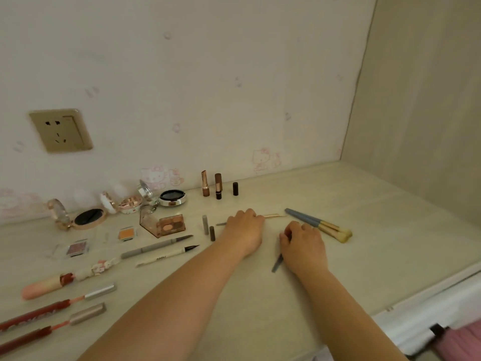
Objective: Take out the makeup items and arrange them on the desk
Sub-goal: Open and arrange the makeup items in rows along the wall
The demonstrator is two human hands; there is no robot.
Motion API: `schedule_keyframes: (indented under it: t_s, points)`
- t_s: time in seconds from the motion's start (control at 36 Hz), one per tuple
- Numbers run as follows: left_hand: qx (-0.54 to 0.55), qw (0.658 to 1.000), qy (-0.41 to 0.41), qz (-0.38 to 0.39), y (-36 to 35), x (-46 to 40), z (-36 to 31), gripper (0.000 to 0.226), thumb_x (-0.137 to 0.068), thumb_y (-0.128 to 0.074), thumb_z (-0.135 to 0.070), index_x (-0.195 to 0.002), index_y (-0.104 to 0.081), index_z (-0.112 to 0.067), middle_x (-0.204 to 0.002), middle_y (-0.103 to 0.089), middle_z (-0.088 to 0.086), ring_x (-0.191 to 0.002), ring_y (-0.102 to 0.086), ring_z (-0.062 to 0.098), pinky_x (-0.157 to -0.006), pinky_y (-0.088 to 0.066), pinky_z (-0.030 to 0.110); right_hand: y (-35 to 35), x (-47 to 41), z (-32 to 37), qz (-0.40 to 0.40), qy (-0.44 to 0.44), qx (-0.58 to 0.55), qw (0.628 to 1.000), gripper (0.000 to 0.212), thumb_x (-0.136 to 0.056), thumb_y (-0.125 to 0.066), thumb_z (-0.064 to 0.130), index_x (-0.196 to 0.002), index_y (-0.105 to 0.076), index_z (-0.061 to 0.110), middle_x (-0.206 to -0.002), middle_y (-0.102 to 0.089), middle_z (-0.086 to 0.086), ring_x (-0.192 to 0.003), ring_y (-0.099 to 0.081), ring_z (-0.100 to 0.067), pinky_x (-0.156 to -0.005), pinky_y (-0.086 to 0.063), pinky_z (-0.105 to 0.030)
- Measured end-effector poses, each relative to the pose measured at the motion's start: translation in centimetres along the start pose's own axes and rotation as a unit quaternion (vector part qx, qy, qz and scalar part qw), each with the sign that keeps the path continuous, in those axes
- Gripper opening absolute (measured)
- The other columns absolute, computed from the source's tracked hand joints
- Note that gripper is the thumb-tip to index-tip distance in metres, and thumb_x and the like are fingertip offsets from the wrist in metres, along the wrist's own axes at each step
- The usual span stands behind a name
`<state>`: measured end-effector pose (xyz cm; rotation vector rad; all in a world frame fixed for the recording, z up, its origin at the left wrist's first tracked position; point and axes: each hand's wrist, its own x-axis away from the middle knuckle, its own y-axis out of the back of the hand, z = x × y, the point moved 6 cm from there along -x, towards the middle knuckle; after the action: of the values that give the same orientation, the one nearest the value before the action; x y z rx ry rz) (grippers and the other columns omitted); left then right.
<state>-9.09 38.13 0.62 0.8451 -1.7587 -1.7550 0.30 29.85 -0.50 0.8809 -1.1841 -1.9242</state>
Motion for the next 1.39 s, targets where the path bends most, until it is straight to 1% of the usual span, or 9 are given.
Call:
schedule_keyframes:
  t_s: [0.36, 0.47, 0.67, 0.78, 0.86, 0.94, 1.14, 1.28, 1.39]
  points:
    - [0.155, 0.984, 0.078, -0.046, -1.1, 4.8, 0.7, 0.035, -0.099, -0.038, -0.025, -0.128, -0.051, -0.012, -0.120, -0.044, 0.002, -0.091, -0.047, 0.015, -0.077, -0.038, 0.025, -1.3, -1.0, 2.3, 0.033, 0.134, 0.036, 0.990, 0.028, -0.101, -0.029, 0.026, -0.118, -0.048, 0.015, -0.118, -0.052, -0.008, -0.109, -0.043, -0.026, -0.087, -0.035, -0.032]
    - [0.136, 0.986, 0.064, -0.079, -1.0, 6.5, 0.6, 0.036, -0.101, -0.031, -0.020, -0.130, -0.048, -0.008, -0.140, -0.034, 0.005, -0.116, -0.043, 0.022, -0.096, -0.037, 0.027, -2.1, -1.8, 3.8, 0.067, 0.190, 0.008, 0.980, 0.025, -0.099, -0.034, 0.026, -0.116, -0.050, 0.016, -0.119, -0.051, -0.006, -0.108, -0.042, -0.023, -0.088, -0.034, -0.032]
    - [0.118, 0.988, 0.085, -0.057, -1.0, 7.5, 1.3, 0.047, -0.101, -0.022, -0.031, -0.140, -0.040, -0.011, -0.150, -0.029, 0.004, -0.129, -0.030, 0.024, -0.109, -0.025, 0.029, -2.5, -2.1, 5.1, 0.086, 0.228, -0.022, 0.970, 0.022, -0.097, -0.039, 0.026, -0.112, -0.055, 0.020, -0.116, -0.050, -0.003, -0.106, -0.042, -0.020, -0.088, -0.034, -0.030]
    - [0.131, 0.985, 0.091, -0.066, -1.0, 7.9, 1.1, 0.088, -0.077, 0.007, -0.048, -0.137, -0.045, -0.010, -0.148, -0.034, 0.006, -0.128, -0.032, 0.026, -0.109, -0.025, 0.030, -2.6, -1.9, 4.9, 0.087, 0.233, -0.038, 0.968, 0.020, -0.096, -0.042, 0.024, -0.111, -0.055, 0.022, -0.115, -0.050, 0.000, -0.106, -0.042, -0.018, -0.090, -0.035, -0.031]
    - [0.121, 0.986, 0.097, -0.064, -1.3, 7.7, 1.4, 0.050, -0.099, -0.023, -0.035, -0.140, -0.041, -0.012, -0.149, -0.031, 0.004, -0.131, -0.028, 0.023, -0.110, -0.022, 0.027, -2.4, -1.8, 4.8, 0.082, 0.234, -0.051, 0.967, 0.019, -0.095, -0.043, 0.022, -0.110, -0.054, 0.022, -0.114, -0.051, 0.000, -0.105, -0.042, -0.018, -0.089, -0.035, -0.031]
    - [0.129, 0.984, 0.095, -0.077, -1.1, 7.8, 1.4, 0.045, -0.100, -0.029, -0.030, -0.140, -0.041, -0.014, -0.149, -0.031, 0.002, -0.131, -0.027, 0.022, -0.110, -0.020, 0.026, -2.4, -1.7, 4.7, 0.075, 0.227, -0.060, 0.969, 0.021, -0.093, -0.043, 0.017, -0.110, -0.054, 0.020, -0.114, -0.052, 0.000, -0.105, -0.043, -0.018, -0.088, -0.035, -0.030]
    - [0.131, 0.985, 0.084, -0.075, -1.0, 8.0, 1.1, 0.094, -0.069, 0.008, -0.050, -0.136, -0.048, -0.014, -0.146, -0.038, 0.004, -0.126, -0.033, 0.027, -0.108, -0.027, 0.030, -1.8, -1.6, 4.3, 0.051, 0.183, -0.108, 0.976, 0.018, -0.088, -0.045, 0.013, -0.105, -0.054, 0.014, -0.104, -0.057, -0.002, -0.095, -0.050, -0.020, -0.080, -0.040, -0.030]
    - [0.134, 0.985, 0.085, -0.072, -1.2, 7.8, 1.4, 0.045, -0.099, -0.028, -0.032, -0.138, -0.045, -0.016, -0.147, -0.036, 0.000, -0.127, -0.031, 0.025, -0.109, -0.025, 0.028, -1.7, -1.7, 3.9, 0.058, 0.155, -0.124, 0.978, 0.015, -0.087, -0.049, 0.015, -0.101, -0.052, 0.015, -0.090, -0.053, 0.002, -0.083, -0.051, -0.017, -0.071, -0.038, -0.026]
    - [0.138, 0.985, 0.079, -0.074, -1.1, 7.7, 1.4, 0.042, -0.100, -0.034, -0.030, -0.138, -0.044, -0.019, -0.148, -0.036, -0.004, -0.127, -0.031, 0.022, -0.109, -0.025, 0.026, -1.7, -1.9, 3.5, 0.063, 0.134, -0.125, 0.981, 0.011, -0.087, -0.050, 0.016, -0.098, -0.050, 0.015, -0.090, -0.055, 0.000, -0.081, -0.052, -0.018, -0.068, -0.037, -0.026]
